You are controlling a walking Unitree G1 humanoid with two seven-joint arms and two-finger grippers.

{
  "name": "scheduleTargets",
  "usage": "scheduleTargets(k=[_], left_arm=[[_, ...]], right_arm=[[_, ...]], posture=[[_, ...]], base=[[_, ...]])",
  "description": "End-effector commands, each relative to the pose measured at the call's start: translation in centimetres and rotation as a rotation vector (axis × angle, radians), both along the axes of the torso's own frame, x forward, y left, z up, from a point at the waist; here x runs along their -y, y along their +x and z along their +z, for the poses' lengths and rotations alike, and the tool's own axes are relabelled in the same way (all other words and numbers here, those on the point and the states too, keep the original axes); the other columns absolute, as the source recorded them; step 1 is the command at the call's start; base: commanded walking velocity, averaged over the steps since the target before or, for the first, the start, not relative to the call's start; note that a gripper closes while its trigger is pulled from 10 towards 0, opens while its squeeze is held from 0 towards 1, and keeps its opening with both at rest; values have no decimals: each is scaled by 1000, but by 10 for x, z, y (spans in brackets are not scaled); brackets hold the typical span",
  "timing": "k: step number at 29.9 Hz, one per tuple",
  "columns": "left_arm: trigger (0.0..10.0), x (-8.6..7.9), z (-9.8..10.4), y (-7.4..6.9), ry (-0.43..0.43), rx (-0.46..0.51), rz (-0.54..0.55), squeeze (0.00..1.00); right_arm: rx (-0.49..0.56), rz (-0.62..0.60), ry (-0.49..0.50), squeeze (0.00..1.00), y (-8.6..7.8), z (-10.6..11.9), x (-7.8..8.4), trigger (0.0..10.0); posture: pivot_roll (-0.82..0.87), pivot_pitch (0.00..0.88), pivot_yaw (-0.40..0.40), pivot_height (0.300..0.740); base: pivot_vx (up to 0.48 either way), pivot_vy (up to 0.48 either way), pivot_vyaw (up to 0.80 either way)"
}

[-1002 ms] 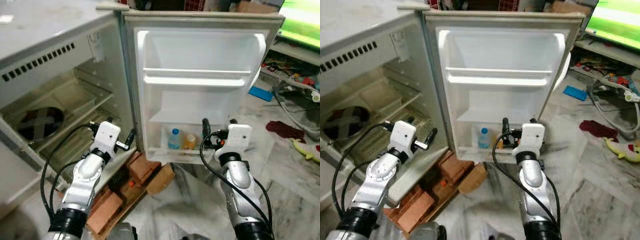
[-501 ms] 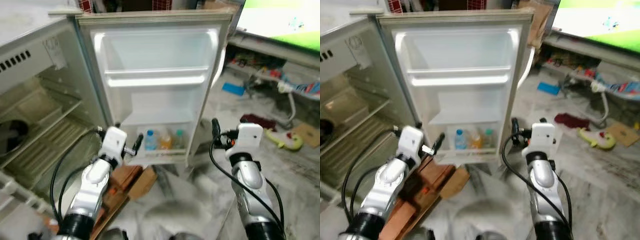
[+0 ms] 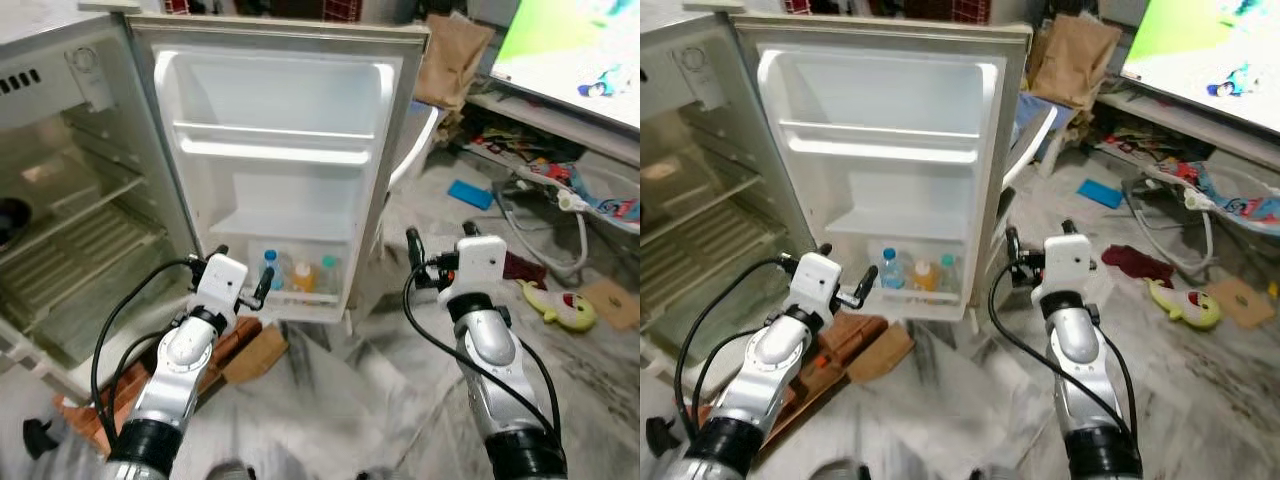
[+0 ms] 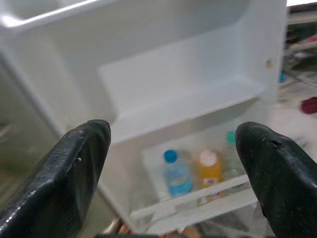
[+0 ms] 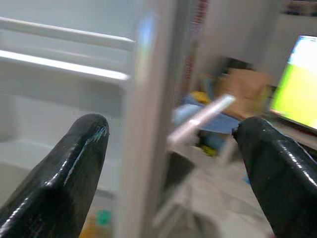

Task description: Restocking fridge

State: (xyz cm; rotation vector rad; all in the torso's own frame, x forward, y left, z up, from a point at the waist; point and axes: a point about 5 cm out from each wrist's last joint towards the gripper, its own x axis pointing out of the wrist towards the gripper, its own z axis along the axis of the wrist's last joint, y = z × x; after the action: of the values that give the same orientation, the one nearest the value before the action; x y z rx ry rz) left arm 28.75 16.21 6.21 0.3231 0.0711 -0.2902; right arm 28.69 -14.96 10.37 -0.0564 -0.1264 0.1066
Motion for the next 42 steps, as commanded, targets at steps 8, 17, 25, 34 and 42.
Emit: scheduleTargets(k=[8, 17, 25, 34, 42], left_arm=[[10000, -1, -2, 2, 37, -1, 9, 0], [10000, -1, -2, 3, 42, 2, 12, 0], [10000, 8, -8, -3, 0, -28, 2, 0], [10000, 13, -15, -14, -56, -71, -31, 0], [10000, 15, -14, -14, -47, -74, -32, 0]], right_arm=[[27, 40, -23, 0, 1, 3, -1, 10000], [32, 67, -24, 0, 3, 4, -3, 10000], [23, 87, -18, 0, 1, 1, -4, 10000], [-76, 281, 12, 0, -13, -14, -16, 10000], [-178, 480, 46, 0, -32, -27, -25, 10000]], posture=[[-7, 0, -56, 740], [-6, 0, -57, 740], [-6, 0, -61, 740], [1, 0, -70, 740], [-3, 0, -68, 740]], base=[[410, -110, 662], [438, 0, 638], [165, -370, 77], [0, 0, 0], [0, -240, 0]])
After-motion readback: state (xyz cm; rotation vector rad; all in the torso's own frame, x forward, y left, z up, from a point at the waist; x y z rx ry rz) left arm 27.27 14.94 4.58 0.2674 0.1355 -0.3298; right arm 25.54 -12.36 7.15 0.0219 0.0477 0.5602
